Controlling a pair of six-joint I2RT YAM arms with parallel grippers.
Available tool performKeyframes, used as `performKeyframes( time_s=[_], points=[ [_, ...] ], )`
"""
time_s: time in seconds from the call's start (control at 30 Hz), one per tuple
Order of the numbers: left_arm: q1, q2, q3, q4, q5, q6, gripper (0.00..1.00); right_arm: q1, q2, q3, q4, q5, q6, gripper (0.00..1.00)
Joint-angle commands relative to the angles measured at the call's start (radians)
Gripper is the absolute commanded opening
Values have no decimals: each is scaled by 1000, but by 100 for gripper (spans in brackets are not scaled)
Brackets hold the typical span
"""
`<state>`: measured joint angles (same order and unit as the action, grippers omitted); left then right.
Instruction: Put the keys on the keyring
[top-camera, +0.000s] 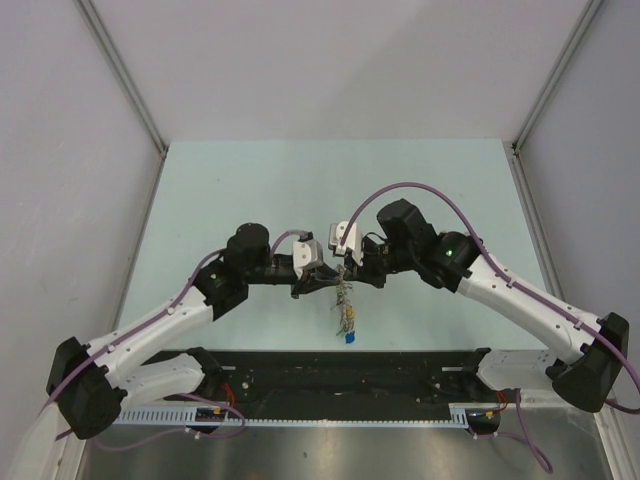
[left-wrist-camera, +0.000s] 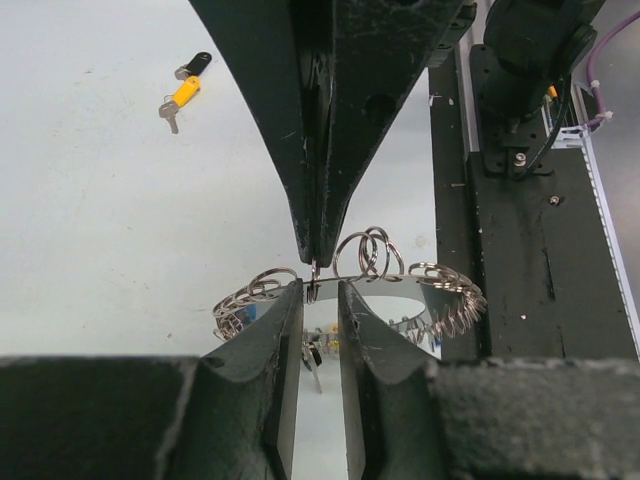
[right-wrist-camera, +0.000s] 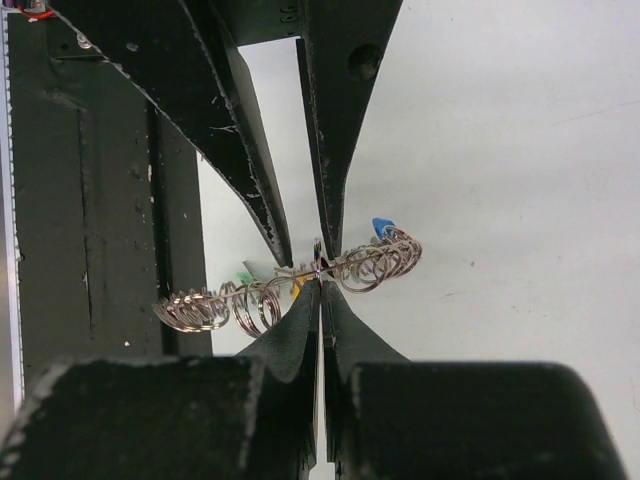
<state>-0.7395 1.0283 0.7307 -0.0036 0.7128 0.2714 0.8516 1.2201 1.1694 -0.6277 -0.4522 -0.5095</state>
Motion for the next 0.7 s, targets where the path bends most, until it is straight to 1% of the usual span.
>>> performKeyframes(
  time_s=[0.0,0.1,0.13,0.33,0.57,0.67],
  points=[
    [-8,7,45,11,-29,11,24,6,-11,58,45,-13,0,0],
    [-8,10,47,11,-36,9,22,6,-11,58,48,-16,2,0],
    [-8,10,49,-15,-39,8,21,6,-10,58,46,-16,2,0],
    [-8,12,49,-16,-58,5,20,7,-13,58,51,-19,5,0],
    [-8,7,44,-1,-42,-18,20,9,-7,58,54,-23,9,0],
    [-8,0,38,42,-30,-26,21,12,-5,58,56,-22,12,0]
  ],
)
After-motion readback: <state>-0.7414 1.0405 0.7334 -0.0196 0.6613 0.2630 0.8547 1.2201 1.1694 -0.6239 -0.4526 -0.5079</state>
